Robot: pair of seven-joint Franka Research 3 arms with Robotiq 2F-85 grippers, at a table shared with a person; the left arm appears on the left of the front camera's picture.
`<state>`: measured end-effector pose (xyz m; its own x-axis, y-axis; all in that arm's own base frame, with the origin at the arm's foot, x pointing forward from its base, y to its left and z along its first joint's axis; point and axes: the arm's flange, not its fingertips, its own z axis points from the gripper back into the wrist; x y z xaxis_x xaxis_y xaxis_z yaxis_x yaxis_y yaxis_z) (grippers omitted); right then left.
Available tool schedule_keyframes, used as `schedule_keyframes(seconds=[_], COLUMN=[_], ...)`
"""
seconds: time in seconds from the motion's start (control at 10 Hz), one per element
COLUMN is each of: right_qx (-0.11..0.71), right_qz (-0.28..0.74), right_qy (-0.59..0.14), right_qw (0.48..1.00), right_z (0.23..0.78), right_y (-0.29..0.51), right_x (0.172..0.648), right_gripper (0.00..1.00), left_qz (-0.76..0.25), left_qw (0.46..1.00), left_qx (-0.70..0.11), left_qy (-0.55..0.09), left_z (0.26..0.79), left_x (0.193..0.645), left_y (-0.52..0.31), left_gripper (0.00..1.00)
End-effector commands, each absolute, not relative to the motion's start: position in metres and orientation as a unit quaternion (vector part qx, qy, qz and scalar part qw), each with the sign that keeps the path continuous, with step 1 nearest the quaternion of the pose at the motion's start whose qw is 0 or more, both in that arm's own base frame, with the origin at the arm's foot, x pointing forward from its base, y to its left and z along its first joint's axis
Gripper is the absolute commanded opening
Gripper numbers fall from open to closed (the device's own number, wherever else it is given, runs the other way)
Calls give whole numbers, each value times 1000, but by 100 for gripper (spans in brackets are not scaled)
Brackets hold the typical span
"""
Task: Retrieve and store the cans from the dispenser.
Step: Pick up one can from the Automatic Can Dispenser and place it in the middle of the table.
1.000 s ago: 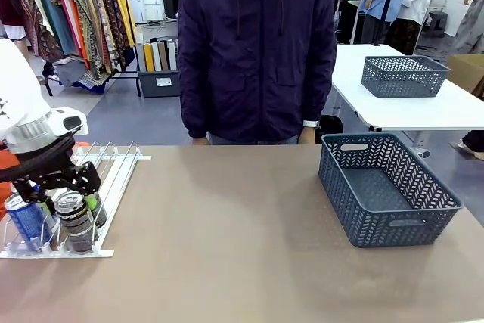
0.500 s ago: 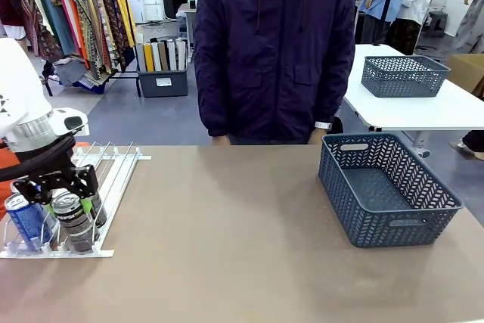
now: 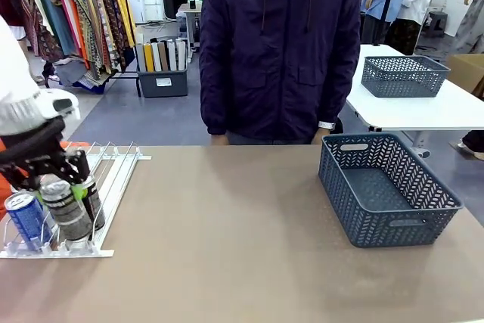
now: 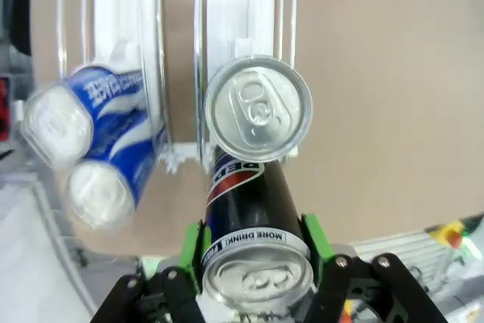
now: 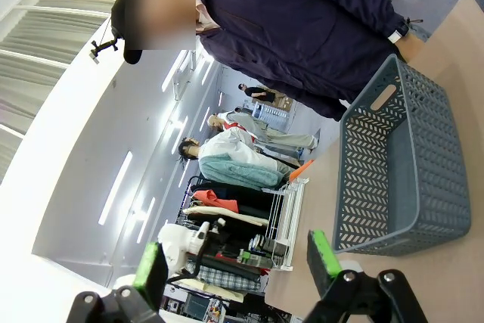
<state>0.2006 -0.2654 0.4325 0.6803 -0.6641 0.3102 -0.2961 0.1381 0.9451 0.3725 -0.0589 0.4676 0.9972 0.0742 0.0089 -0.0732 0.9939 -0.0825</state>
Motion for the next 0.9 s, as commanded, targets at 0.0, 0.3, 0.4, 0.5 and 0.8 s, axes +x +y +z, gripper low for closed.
schedule_keyframes(seconds=[0.0,0.3,0.4,0.5,0.8], right_qx=[645,645,645,645,645], right_qz=[-141,-141,-141,-141,-141], right_qy=[-377,-377,-377,-377,-377], right_qw=[649,649,649,649,649], right_z=[438,438,438,438,438], right_y=[-265,-265,-265,-265,-265], right_x=[201,201,201,201,201], right_gripper=[100,100,100,100,100], left_qz=[38,39,33,28,30], left_qw=[999,999,999,999,999], left_qx=[-12,21,13,-3,7], left_qy=[-11,-19,-41,-29,-19], left_z=[532,580,587,586,586], left_x=[345,305,296,292,297], left_y=[-66,-71,-67,-58,-70], left_gripper=[0,0,0,0,0])
